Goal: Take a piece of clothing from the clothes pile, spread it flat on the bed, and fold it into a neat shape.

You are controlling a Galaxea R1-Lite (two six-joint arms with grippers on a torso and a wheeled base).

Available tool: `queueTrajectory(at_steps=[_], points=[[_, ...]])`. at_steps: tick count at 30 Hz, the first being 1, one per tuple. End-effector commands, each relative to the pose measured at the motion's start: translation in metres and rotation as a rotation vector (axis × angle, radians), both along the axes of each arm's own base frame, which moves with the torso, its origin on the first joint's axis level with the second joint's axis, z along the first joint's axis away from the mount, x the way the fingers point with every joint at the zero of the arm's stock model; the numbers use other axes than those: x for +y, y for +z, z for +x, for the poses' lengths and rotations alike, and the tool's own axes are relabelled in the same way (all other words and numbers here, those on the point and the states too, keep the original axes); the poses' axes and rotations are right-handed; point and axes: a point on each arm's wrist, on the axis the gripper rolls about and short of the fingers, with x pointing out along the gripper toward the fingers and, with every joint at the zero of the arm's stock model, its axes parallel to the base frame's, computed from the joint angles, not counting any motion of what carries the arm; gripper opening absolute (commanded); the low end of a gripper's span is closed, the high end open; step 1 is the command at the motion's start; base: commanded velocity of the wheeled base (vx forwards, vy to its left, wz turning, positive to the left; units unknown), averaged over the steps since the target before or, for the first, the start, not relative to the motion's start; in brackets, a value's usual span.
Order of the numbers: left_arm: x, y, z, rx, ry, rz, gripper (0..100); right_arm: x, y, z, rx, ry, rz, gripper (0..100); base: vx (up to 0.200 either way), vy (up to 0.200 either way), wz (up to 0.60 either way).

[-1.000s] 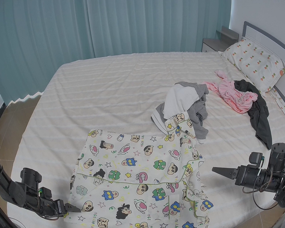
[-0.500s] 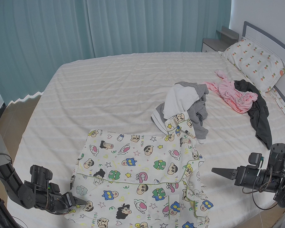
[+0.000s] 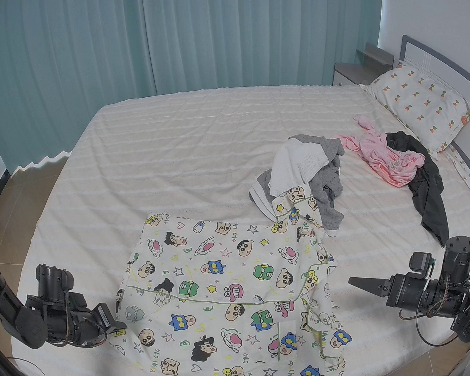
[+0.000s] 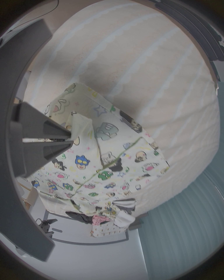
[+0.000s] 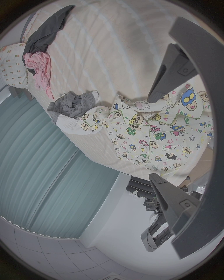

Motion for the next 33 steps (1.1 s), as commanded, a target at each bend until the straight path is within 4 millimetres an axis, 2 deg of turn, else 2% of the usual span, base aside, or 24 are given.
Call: queueTrajectory(at_steps=[1,7,11,18,22,24,28,32,33], points=[[0.0,0.037,-0.023,-0.201,-0.004,-0.013,0,-0.001,-0.002,-0.004,0.014,0.0,-0.004,100,0.0,0.0,0.0],[0.004,0.059,-0.043,-0.364,-0.018,0.027,0,-0.001,0.0,-0.005,0.005,0.0,-0.001,100,0.0,0.0,0.0],[0.005,0.056,-0.051,-0.371,-0.048,0.065,0,-0.001,-0.001,-0.005,0.006,0.0,-0.002,100,0.0,0.0,0.0],[0.016,0.036,-0.05,-0.258,-0.011,0.153,0,-0.001,-0.001,-0.005,0.009,0.002,-0.003,100,0.0,0.0,0.0],[0.028,0.017,-0.043,-0.144,0.01,0.206,0,-0.001,-0.001,-0.004,0.012,0.002,-0.004,100,0.0,0.0,0.0],[0.029,0.012,-0.042,-0.114,0.002,0.206,0,-0.001,-0.001,-0.004,0.012,0.002,-0.004,100,0.0,0.0,0.0],[0.03,-0.014,-0.035,0.043,-0.041,0.207,0,-0.001,-0.001,-0.004,0.011,-0.001,-0.005,100,0.0,0.0,0.0],[0.03,-0.026,-0.035,0.106,-0.073,0.211,0,-0.001,-0.001,-0.004,0.012,-0.001,-0.004,100,0.0,0.0,0.0],[0.03,-0.034,-0.035,0.152,-0.091,0.212,0,-0.001,-0.002,-0.004,0.015,0.0,-0.004,100,0.0,0.0,0.0]])
